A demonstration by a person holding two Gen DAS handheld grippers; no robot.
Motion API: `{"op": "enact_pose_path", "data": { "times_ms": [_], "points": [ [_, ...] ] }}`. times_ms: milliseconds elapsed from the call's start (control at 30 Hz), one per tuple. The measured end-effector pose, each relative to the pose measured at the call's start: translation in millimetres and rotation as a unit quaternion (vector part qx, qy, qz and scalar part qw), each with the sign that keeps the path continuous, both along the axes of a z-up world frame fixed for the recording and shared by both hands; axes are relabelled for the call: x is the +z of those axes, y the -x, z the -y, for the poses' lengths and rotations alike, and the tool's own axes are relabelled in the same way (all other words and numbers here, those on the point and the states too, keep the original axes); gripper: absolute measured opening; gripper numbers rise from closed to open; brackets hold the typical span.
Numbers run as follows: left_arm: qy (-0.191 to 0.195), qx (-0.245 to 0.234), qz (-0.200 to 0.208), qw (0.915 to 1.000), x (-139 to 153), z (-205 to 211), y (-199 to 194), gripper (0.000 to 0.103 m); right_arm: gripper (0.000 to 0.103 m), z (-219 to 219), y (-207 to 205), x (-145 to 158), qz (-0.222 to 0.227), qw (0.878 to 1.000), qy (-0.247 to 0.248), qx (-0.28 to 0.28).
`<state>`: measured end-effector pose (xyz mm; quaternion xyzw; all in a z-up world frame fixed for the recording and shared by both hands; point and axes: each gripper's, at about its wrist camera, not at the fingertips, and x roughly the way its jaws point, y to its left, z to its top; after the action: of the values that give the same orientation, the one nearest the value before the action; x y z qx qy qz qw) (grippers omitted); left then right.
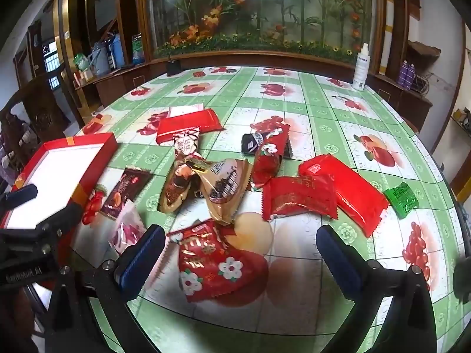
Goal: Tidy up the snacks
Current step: 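Grasp the pink Lotso-print bag with the left tool while the right tool grasps a red flower-print bag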
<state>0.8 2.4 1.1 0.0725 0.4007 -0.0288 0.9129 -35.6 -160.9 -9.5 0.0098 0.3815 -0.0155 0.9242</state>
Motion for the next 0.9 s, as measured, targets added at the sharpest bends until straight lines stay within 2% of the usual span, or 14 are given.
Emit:
{"op": "enact_pose_path", "data": {
  "times_ms": [100, 167, 300, 367, 400, 500, 533, 567, 633, 733, 767, 900],
  "points": [
    [0.001, 0.007, 0.004, 1.0000, 9.4, -16.3, -3.8, 0.103, 0.102, 10.2, 6.4, -1.7, -0.004, 1.000, 0.008, 0.008],
    [0.016, 0.016, 0.008, 0.9997, 21.5, -34.1, -5.0, 0.103, 0.102, 20.1, 7.1, -2.1, -0.013, 1.000, -0.007, 0.023],
    [0.029, 0.034, 0.030, 0.9985, 45.8, -63.9, -3.1, 0.103, 0.102, 8.4, -2.4, -9.1, -0.039, 0.997, -0.037, 0.054],
    [0.037, 0.019, 0.017, 0.9990, 49.2, -66.7, -4.4, 0.103, 0.092, 1.5, -11.1, -17.8, -0.059, 0.994, -0.059, 0.065],
    [0.049, 0.010, 0.011, 0.9987, 42.4, -63.8, -7.2, 0.103, 0.089, -0.6, -15.7, -20.7, -0.072, 0.993, -0.063, 0.069],
    [0.063, -0.024, -0.018, 0.9976, 33.8, -48.1, -6.2, 0.103, 0.086, -10.8, -30.0, -27.5, -0.069, 0.995, -0.024, 0.071],
    [0.060, -0.040, -0.024, 0.9971, 30.7, -39.6, -5.1, 0.103, 0.086, -9.6, -28.9, -28.4, -0.103, 0.991, -0.028, 0.075],
    [0.053, -0.055, -0.027, 0.9967, 27.7, -31.0, -3.8, 0.103, 0.083, -10.9, -28.9, -29.1, -0.122, 0.989, -0.007, 0.077],
    [0.087, -0.078, -0.031, 0.9927, 26.5, -15.9, 1.0, 0.103, 0.078, -13.8, -26.9, -28.9, -0.124, 0.988, 0.020, 0.091],
    [0.063, -0.108, -0.040, 0.9913, 24.5, 5.0, 6.8, 0.103, 0.054, -3.9, -23.9, -26.2, -0.118, 0.989, 0.029, 0.089],
    [0.044, -0.119, -0.036, 0.9913, 22.3, 13.6, 8.9, 0.103, 0.053, 2.5, -20.2, -24.8, -0.111, 0.990, 0.016, 0.089],
    [0.013, -0.154, -0.014, 0.9879, 9.9, 46.7, 12.7, 0.103, 0.052, 26.8, -4.6, -23.3, -0.097, 0.992, 0.009, 0.079]
  ]
}}
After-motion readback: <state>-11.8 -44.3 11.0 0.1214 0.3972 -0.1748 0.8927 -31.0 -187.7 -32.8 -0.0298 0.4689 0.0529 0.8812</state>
